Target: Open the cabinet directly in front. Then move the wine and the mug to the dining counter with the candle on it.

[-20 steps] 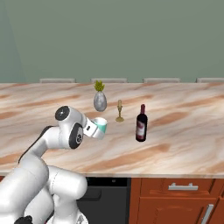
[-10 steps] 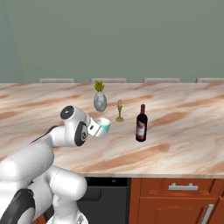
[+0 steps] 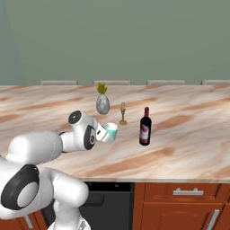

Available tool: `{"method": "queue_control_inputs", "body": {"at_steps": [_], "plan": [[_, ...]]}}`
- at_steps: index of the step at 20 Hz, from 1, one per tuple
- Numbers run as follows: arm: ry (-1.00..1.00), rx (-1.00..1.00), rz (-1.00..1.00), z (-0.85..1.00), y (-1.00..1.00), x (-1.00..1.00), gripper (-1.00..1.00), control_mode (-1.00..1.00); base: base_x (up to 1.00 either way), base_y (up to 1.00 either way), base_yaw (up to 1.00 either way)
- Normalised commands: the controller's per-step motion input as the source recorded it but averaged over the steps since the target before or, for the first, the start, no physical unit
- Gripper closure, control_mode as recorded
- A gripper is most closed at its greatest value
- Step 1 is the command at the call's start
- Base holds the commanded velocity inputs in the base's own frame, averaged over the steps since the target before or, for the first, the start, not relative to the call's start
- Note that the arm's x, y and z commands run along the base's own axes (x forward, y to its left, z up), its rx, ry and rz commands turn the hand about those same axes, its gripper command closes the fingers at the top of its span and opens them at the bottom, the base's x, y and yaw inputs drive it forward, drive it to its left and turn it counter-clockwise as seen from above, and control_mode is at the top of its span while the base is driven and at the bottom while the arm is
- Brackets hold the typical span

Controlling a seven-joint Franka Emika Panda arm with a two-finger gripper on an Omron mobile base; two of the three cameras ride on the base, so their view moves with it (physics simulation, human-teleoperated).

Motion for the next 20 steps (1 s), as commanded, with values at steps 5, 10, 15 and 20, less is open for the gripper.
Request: {"method": "queue_control_inputs", "body": {"at_steps": [5, 10, 15, 20], "plan": [[0.0, 0.0, -0.04, -0.13, -0.12, 0.29, 1.0, -1.0, 0.0, 0.0, 0.0], [0.0, 0.0, -0.04, -0.18, -0.08, 0.26, 1.0, -1.0, 0.0, 0.0, 0.0], [0.0, 0.0, -0.03, -0.22, -0.05, 0.21, 1.0, -1.0, 0.0, 0.0, 0.0], [0.0, 0.0, -0.03, -0.22, -0.04, 0.22, 1.0, -1.0, 0.0, 0.0, 0.0]]}}
